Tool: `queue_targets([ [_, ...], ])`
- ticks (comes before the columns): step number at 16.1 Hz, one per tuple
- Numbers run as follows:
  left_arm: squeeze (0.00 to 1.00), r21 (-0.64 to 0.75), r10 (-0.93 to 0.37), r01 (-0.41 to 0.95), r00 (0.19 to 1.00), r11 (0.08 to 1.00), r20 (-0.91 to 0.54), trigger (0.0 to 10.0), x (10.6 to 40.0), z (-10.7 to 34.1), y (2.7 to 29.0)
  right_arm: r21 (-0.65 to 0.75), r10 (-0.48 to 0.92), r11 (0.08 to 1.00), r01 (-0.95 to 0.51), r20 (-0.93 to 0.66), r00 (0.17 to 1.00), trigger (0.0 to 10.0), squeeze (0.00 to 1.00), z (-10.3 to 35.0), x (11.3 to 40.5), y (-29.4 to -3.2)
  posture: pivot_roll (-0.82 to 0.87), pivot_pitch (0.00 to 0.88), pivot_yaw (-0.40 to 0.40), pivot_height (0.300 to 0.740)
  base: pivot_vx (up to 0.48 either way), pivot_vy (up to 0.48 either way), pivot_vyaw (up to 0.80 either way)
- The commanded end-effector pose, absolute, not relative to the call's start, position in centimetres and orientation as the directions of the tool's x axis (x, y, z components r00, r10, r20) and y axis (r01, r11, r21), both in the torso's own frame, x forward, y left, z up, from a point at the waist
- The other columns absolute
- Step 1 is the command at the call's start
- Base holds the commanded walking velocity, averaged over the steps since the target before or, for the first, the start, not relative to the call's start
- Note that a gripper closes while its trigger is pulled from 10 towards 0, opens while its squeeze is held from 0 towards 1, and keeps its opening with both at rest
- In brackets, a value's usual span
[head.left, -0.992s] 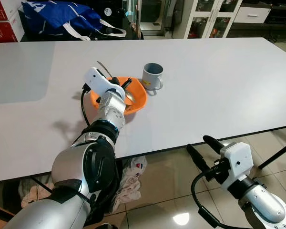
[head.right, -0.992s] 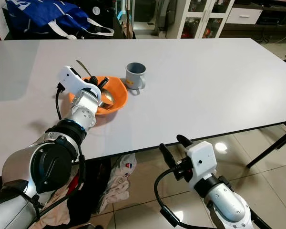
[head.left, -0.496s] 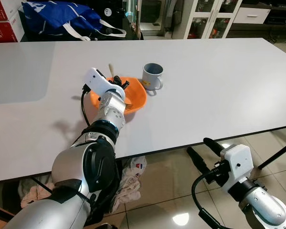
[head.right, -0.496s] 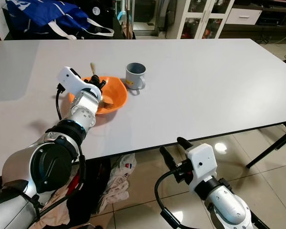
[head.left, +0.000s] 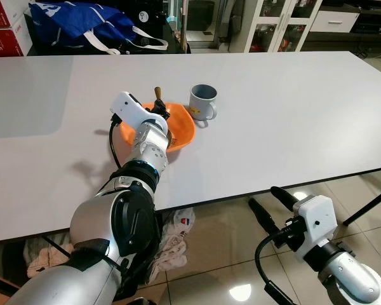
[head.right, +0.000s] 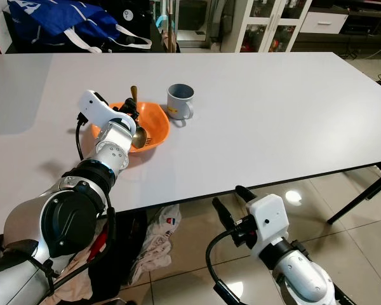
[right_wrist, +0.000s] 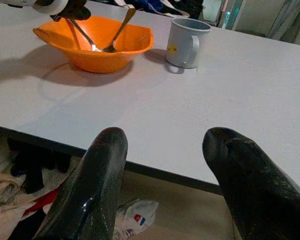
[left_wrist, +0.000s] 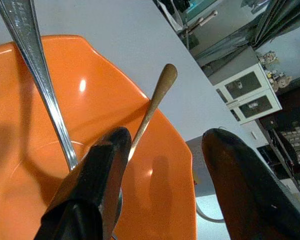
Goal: Setting the table
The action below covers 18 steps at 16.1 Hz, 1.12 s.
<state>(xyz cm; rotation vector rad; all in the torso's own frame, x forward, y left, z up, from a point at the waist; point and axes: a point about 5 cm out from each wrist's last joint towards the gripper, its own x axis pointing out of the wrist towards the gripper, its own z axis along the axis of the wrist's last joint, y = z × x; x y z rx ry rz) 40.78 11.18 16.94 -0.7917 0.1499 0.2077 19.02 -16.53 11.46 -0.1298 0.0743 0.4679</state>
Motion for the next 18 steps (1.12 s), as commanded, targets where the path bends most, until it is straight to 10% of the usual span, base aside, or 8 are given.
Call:
queue_targets([
  [1,0.00,-0.663,0.085,-0.197,0.977,0.722,-0.198,10.0,41.0,17.7,10.1,-0.114,0.422,0.894,-0.433,-0.103,0.901,10.0,0.00,11.0,19.3,-16.7,-0.27,0.000,-0.051,0.740,0.000,0.000,0.00],
  [18,0.00,-0.584,0.033,-0.108,0.990,0.804,-0.136,10.0,41.1,18.3,9.7,-0.111,0.365,0.922,-0.372,-0.078,0.928,10.0,0.00,10.8,20.5,-16.7,-0.24,0.000,-0.035,0.740,0.000,0.000,0.00],
])
